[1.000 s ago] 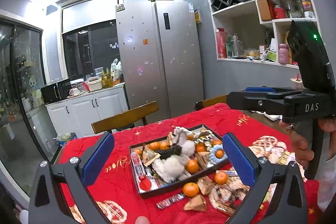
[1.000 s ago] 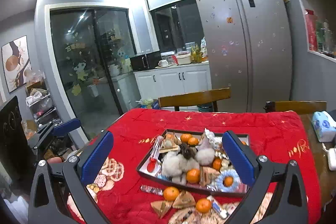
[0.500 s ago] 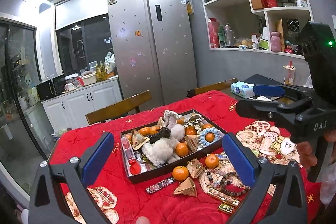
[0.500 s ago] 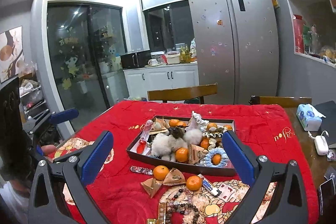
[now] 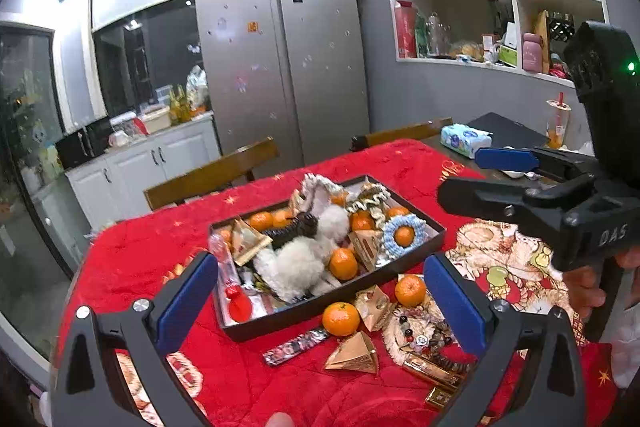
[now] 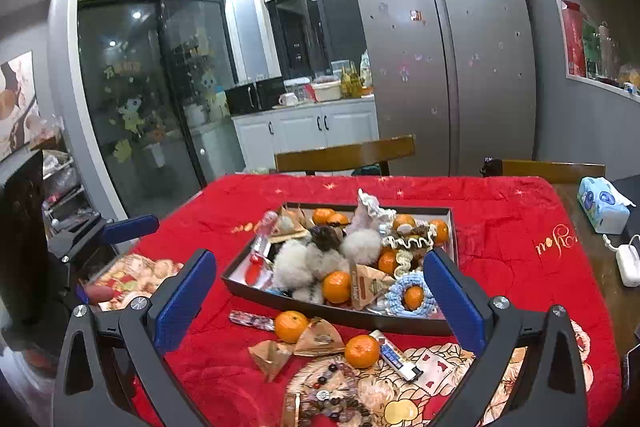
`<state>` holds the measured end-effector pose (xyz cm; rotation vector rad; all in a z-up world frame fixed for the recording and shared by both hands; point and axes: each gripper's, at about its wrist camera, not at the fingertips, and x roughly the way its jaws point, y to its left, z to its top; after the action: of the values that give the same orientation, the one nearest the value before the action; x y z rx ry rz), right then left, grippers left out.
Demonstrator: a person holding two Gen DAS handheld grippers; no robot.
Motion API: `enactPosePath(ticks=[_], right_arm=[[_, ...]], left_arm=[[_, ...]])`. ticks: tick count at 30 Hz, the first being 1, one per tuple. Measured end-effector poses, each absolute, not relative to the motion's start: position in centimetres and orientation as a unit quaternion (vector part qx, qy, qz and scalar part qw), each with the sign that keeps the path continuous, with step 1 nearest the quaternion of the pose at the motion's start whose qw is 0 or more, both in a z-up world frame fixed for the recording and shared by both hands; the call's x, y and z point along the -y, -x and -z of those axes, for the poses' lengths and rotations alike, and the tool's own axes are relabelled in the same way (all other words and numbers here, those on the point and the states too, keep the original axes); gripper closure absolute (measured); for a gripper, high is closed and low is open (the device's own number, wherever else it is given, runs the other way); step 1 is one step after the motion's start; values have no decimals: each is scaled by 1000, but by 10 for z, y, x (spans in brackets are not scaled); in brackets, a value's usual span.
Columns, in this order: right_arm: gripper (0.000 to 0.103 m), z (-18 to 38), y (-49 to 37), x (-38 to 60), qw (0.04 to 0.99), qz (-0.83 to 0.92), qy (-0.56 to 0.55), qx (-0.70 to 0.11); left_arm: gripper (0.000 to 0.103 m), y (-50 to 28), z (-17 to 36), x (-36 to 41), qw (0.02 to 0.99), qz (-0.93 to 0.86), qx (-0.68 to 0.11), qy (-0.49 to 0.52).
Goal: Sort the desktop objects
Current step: 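Withdraw both open tools from the tray back toward the loose items, then move the left tool to a gold triangular packet while the right tool approaches another orange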
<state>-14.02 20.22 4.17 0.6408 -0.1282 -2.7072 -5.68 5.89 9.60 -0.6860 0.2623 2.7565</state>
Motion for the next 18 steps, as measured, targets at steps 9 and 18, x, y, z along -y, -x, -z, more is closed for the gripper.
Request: enactPosePath(ticks=[9, 18], right_arm=[[0, -1, 166, -213, 164, 944, -280, 65], [0, 35, 178, -213, 167, 929, -325, 55]], left_arm=[[0, 79, -52, -56, 163, -946, -84, 268], [0, 93, -11, -62, 196, -925, -89, 313]])
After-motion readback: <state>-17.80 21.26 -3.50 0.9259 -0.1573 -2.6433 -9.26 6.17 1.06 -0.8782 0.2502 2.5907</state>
